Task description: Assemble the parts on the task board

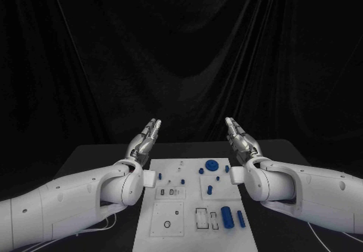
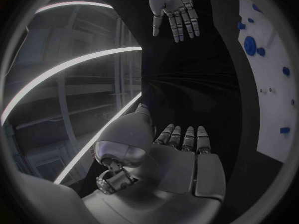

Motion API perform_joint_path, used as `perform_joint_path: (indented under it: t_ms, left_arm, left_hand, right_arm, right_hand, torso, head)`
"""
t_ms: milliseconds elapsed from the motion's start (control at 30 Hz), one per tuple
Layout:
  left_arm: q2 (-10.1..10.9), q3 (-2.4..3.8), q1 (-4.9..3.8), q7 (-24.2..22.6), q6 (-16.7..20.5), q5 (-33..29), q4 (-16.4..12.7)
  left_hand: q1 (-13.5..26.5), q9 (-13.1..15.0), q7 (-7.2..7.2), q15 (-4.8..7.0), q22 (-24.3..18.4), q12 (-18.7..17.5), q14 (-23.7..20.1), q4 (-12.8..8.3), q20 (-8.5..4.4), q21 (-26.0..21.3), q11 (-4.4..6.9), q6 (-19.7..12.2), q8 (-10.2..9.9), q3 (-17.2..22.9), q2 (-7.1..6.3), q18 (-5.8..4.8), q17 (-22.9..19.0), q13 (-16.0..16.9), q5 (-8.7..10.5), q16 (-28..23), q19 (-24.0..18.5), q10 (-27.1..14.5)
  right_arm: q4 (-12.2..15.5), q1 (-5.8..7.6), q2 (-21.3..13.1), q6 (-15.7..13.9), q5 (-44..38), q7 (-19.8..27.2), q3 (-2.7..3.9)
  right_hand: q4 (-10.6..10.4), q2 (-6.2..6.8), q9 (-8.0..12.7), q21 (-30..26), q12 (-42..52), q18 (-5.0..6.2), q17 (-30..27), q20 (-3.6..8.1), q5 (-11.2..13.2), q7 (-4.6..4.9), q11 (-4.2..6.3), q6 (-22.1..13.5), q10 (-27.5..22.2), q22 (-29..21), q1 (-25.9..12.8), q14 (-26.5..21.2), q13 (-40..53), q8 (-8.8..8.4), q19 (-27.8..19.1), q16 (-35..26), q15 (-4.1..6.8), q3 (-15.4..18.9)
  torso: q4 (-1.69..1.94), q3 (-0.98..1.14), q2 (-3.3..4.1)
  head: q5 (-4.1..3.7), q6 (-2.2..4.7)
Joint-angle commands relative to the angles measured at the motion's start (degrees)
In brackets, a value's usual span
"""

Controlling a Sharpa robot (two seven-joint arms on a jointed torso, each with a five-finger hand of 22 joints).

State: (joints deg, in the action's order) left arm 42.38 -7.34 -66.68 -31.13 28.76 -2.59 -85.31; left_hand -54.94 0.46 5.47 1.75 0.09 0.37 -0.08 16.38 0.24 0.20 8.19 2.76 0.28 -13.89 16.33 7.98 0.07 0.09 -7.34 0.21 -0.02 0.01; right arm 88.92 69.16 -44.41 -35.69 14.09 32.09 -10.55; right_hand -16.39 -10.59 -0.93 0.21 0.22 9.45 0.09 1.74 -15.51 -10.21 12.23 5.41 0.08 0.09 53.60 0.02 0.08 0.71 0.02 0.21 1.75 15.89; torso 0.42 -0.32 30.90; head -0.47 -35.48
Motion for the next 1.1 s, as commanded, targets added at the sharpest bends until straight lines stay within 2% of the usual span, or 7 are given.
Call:
perform_joint_path:
  t_ms: [33, 367, 500, 667, 800, 867, 1100]
  left_arm:
    - [-0.61, -1.01, -1.50, -4.64, -13.58, -3.25, 0.94]
    - [-1.84, -4.42, -4.87, -7.41, -25.39, -5.64, 3.18]
    - [-1.98, -4.79, -5.24, -7.71, -26.65, -5.90, 3.42]
    - [-0.53, -4.81, -4.73, -7.97, -38.27, -5.89, 5.53]
    - [0.24, -4.82, -4.19, -9.83, -37.34, -5.89, 5.63]
    - [0.68, -4.82, -3.91, -10.76, -36.63, -5.89, 5.70]
    - [3.21, -4.83, -3.01, -10.18, -36.64, -5.89, 5.53]
  left_hand:
    - [-0.79, 0.07, 0.75, 2.42, -0.09, -0.37, 0.08, 0.36, 0.51, -0.20, 0.63, -0.11, 0.24, -0.27, 0.00, 0.75, -0.07, -0.09, -0.23, -0.21, 0.02, -0.01]
    - [-3.09, -0.04, 4.26, 5.85, -0.09, -0.37, 0.08, 0.29, -0.93, -0.20, 4.03, -0.77, 0.12, -2.19, -1.48, 1.97, -0.07, -0.09, 1.06, -0.21, 0.02, -0.01]
    - [-3.63, 0.01, 3.49, 4.08, -0.09, -0.37, 0.08, 0.30, -0.60, -0.20, 3.26, -0.53, 0.18, -2.43, -1.23, 1.67, -0.07, -0.09, 0.70, -0.21, 0.02, -0.01]
    - [-4.49, 0.12, 2.63, -0.26, -0.09, -0.37, 0.08, 0.33, 2.94, -0.20, 2.14, 0.08, 0.29, -2.88, -0.79, 0.76, -0.07, -0.09, -0.39, -0.21, 0.02, -0.01]
    - [-9.23, 1.26, -0.47, -2.97, 1.15, 4.28, 1.43, 0.21, 6.47, 1.67, -5.48, 6.94, 2.34, -2.30, -1.14, 1.62, 0.93, 1.97, -7.17, 1.34, 2.02, 5.30]
    - [-12.31, 1.67, -0.86, -2.29, 1.97, 8.91, 5.55, 0.15, 6.50, 3.22, -8.75, 9.78, 3.39, -1.67, -1.32, 2.20, 2.76, 3.29, -11.05, 4.74, 4.38, 9.93]
    - [-23.69, 2.52, -4.10, -4.51, 3.92, 25.63, 19.98, 0.04, 8.14, 8.26, -12.36, 19.74, 6.98, 1.98, -3.20, 1.82, 7.57, 6.75, -25.20, 17.39, 14.29, 21.41]
  right_arm:
    - [-0.13, 0.88, 0.04, 5.83, 7.96, 2.41, -0.71]
    - [-0.20, 1.44, 0.06, 6.61, 9.20, 2.65, -1.34]
    - [-0.20, 1.44, 0.06, 6.61, 9.20, 2.65, -1.34]
    - [-1.90, 1.27, 0.21, 13.50, 9.18, -0.08, -1.35]
    - [-2.67, 1.20, 0.12, 16.90, 9.14, -0.50, -1.35]
    - [-3.19, 1.19, 0.10, 18.63, 8.50, -1.06, -1.35]
    - [-5.40, 1.56, 0.10, 25.29, 1.55, -5.65, -1.35]
  right_hand:
    - [-0.20, -0.05, -0.07, -0.21, -0.22, 0.78, -0.09, 3.75, -0.09, 0.26, -0.10, 0.54, -0.08, -0.09, 1.58, -0.02, -0.08, 0.32, -0.02, -0.21, 11.61, 0.68]
    - [-0.21, -0.24, -0.12, -0.21, -0.22, 0.79, -0.09, 0.73, 0.25, 1.81, -2.48, 0.96, -0.08, -0.09, 2.25, -0.02, -0.08, 0.37, -0.02, -0.21, 7.07, 1.30]
    - [-0.24, -0.44, -0.19, -0.21, 0.37, 0.65, -0.09, -0.96, 0.35, 2.71, -4.05, 1.34, 0.57, -0.09, 2.59, -0.02, 0.31, 0.44, -0.02, -0.21, 5.23, 1.63]
    - [-0.07, -0.56, -0.38, -0.21, 1.10, -0.41, -0.09, -4.76, 0.20, 4.02, -5.43, 2.67, 0.86, -0.09, 3.52, -0.02, 0.50, 0.68, -0.02, -0.21, 0.18, 1.96]
    - [3.96, 1.72, -1.57, 10.62, 7.13, 0.66, 3.03, -17.29, 0.08, 9.18, -14.34, 10.22, 4.52, 5.85, 9.63, 8.00, 2.12, 3.25, 17.80, 7.52, -11.84, 1.73]
    - [6.22, 2.68, -2.50, 17.90, 16.61, -1.61, 7.09, -17.11, 0.07, 9.47, -18.57, 15.33, 12.14, 8.84, 12.46, 25.51, 4.54, 6.12, 32.92, 19.28, -12.18, 1.74]
    - [10.64, 3.61, -4.18, 25.09, 28.93, 1.27, 7.52, -15.79, -1.22, 13.06, -19.37, 27.41, 21.86, 10.00, 18.10, 47.54, 5.69, 14.43, 53.79, 24.75, -9.98, 2.11]
  torso:
    - [0.01, 0.00, -0.01]
    - [0.01, 0.00, -0.01]
    - [0.01, 0.00, -0.01]
    - [-0.12, -0.05, -0.20]
    - [-0.15, -0.05, -0.22]
    - [-0.18, -0.06, -0.23]
    - [-0.19, -0.07, -0.23]
  head:
    - [0.00, 0.00]
    - [0.00, 0.00]
    - [0.00, 0.00]
    - [1.22, -3.28]
    - [1.66, -4.60]
    - [1.82, -5.12]
    - [2.74, -8.50]
